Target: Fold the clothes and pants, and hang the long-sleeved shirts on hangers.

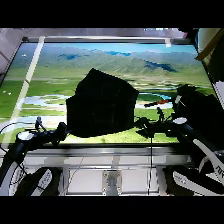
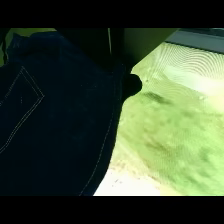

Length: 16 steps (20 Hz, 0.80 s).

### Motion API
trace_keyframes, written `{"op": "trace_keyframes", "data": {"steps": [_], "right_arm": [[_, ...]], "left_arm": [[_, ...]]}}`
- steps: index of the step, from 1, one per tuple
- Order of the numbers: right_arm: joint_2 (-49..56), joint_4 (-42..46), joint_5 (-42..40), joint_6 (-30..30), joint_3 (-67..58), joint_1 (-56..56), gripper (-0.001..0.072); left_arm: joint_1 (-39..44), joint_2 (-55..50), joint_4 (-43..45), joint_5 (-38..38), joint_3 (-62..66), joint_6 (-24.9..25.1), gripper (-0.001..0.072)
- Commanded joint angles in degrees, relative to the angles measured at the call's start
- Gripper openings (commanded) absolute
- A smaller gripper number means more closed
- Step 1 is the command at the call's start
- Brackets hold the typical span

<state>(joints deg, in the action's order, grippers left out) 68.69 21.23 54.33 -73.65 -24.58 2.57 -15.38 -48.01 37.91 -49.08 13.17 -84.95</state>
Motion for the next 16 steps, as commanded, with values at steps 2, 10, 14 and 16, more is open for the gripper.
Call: {"op": "trace_keyframes", "data": {"steps": [2,10,14,16], "right_arm": [[7.3,-2.9,-3.5,1.8,-3.4,2.1,0.0579],[8.6,-4.2,-5.5,1.7,-7.1,3.5,0.0498],[8.6,-3.4,-5.5,0.3,-7.1,5.3,0.0497],[8.6,-3.0,-5.6,-0.7,-7.1,5.9,0.0470]], "left_arm": [[0.0,0.0,0.2,-0.2,0.0,0.6,0.0025],[0.0,0.0,4.4,-0.2,0.0,0.5,0.0025],[0.0,0.0,4.5,-0.2,0.0,0.6,0.0025],[0.0,0.0,4.5,-0.2,0.0,0.6,0.0025]]}}
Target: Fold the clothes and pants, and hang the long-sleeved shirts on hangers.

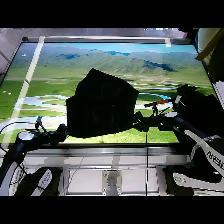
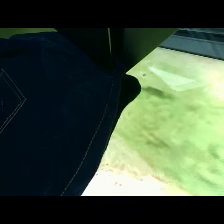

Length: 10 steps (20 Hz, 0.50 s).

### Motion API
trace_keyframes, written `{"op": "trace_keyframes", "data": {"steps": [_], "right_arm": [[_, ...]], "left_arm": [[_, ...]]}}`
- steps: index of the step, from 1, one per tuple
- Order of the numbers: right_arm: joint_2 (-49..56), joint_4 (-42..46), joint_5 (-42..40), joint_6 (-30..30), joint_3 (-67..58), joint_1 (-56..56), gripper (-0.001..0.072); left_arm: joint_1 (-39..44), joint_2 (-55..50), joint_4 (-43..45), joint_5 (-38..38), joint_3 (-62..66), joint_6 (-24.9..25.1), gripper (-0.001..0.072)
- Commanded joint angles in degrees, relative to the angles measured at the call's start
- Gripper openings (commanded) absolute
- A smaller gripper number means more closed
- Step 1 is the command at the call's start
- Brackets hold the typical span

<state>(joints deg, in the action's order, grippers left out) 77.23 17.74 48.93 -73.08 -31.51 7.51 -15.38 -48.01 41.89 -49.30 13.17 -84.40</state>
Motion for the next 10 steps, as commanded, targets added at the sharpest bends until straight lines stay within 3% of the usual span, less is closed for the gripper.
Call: {"op": "trace_keyframes", "data": {"steps": [1,3,4,8,10], "right_arm": [[0.1,0.6,-0.5,-1.2,-0.2,1.2,0.0412],[0.1,0.5,-1.2,-1.2,-0.2,1.5,0.0084],[0.1,0.4,-1.9,-1.2,-0.2,1.5,0.0023],[-1.6,0.3,1.4,0.9,-4.1,1.4,0.0022],[-5.7,1.1,7.9,2.5,-9.7,1.4,0.0022]], "left_arm": [[0.0,0.0,0.5,0.0,0.0,0.0,0.0025],[0.0,0.0,0.5,0.0,0.0,0.0,0.0025],[0.0,0.0,0.5,0.1,0.0,0.1,0.0025],[-0.4,0.7,1.1,-0.6,4.2,7.5,0.0024],[-0.4,2.4,5.7,-3.4,12.0,7.5,0.0024]]}}
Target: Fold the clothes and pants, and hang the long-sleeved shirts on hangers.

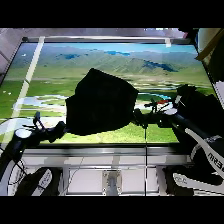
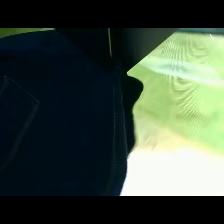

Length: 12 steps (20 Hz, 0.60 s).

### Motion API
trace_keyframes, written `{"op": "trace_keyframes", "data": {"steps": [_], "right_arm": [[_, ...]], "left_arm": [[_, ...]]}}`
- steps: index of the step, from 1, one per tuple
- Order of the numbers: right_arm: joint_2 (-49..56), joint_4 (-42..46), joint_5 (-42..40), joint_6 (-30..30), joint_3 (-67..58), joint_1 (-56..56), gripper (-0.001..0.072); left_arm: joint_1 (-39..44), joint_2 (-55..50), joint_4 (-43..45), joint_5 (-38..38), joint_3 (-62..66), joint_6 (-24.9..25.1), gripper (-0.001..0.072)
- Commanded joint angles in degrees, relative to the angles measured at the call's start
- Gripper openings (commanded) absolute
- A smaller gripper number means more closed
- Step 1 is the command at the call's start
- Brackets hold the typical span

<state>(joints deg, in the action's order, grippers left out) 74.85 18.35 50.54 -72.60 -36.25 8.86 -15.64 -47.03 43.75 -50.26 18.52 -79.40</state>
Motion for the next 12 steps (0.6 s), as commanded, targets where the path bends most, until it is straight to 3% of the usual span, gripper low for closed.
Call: {"op": "trace_keyframes", "data": {"steps": [1,3,5,10,12], "right_arm": [[-6.3,1.0,9.3,2.1,-8.3,0.1,0.0022],[-14.0,1.5,13.6,1.3,-16.8,0.1,0.0022],[-21.5,1.6,14.7,-3.3,-27.0,0.2,0.0021],[-27.2,8.8,16.6,-22.6,-50.9,2.8,0.0021],[-27.1,9.7,16.9,-29.0,-54.3,3.2,0.0021]], "left_arm": [[-0.2,2.8,7.5,-4.9,12.2,2.5,0.0024],[-0.2,6.0,13.4,-9.3,24.1,2.5,0.0024],[-0.2,9.3,17.9,-9.8,38.6,2.5,0.0024],[-0.2,10.0,20.3,-9.1,70.3,3.7,0.0024],[-0.2,8.1,21.5,-9.3,79.8,3.8,0.0024]]}}
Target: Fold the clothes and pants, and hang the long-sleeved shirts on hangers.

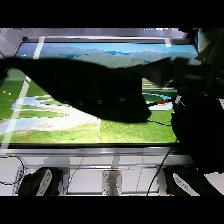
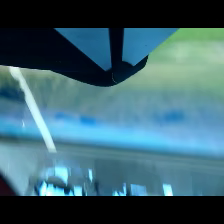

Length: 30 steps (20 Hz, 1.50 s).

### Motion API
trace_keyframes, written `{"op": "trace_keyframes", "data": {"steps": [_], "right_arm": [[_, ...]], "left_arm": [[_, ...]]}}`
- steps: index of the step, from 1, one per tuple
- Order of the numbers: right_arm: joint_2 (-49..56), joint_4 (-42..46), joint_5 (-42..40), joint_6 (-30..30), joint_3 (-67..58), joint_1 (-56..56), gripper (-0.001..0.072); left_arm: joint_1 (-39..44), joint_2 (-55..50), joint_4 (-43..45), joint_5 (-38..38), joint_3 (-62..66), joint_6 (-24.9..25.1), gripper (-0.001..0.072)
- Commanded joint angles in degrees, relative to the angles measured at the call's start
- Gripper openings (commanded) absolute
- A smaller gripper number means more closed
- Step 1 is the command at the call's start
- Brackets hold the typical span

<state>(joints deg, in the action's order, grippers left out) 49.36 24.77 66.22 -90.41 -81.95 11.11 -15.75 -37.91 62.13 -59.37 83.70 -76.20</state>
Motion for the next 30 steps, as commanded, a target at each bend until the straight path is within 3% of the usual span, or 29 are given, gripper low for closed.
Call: {"op": "trace_keyframes", "data": {"steps": [1,6,10,13,15,18,20,22,24,27,30], "right_arm": [[-1.4,3.6,1.8,-12.8,-8.9,0.9,0.0021],[8.7,7.6,7.9,-12.7,-8.8,1.0,0.0020],[24.7,9.5,9.2,-7.2,-8.8,1.1,0.0020],[38.1,9.8,7.1,-4.5,-8.8,1.1,0.0021],[45.9,9.7,-0.2,-1.0,-8.9,1.0,0.0021],[54.0,9.6,-16.9,4.7,-8.9,0.4,0.0020],[56.8,9.6,-26.5,4.6,-8.9,-1.1,0.0021],[57.3,9.8,-31.2,4.7,-8.9,-3.6,0.0021],[57.3,9.9,-29.4,7.8,-10.7,-6.0,0.0021],[57.3,10.5,-18.3,15.3,-14.7,-8.8,0.0020],[55.9,18.9,-8.0,16.7,-16.5,-8.3,0.0020]], "left_arm": [[0.0,-2.2,2.7,-1.2,17.3,0.7,0.0024],[1.5,-14.7,-4.7,-17.7,18.1,0.8,0.0024],[9.6,-29.9,0.5,-19.8,15.1,4.2,0.0024],[14.8,-44.3,7.1,-17.2,15.0,4.7,0.0024],[15.5,-52.6,9.0,-11.1,15.0,4.2,0.0025],[15.5,-59.6,8.3,0.0,15.0,-0.4,0.0025],[15.7,-60.3,7.7,2.9,15.1,-0.4,0.0024],[15.8,-59.1,5.9,2.2,15.1,-0.2,0.0025],[15.8,-56.7,3.0,-2.1,15.0,0.7,0.0025],[17.1,-51.8,1.6,-11.6,14.4,1.8,0.0024],[19.5,-44.1,1.7,-16.4,6.1,2.8,0.0024]]}}
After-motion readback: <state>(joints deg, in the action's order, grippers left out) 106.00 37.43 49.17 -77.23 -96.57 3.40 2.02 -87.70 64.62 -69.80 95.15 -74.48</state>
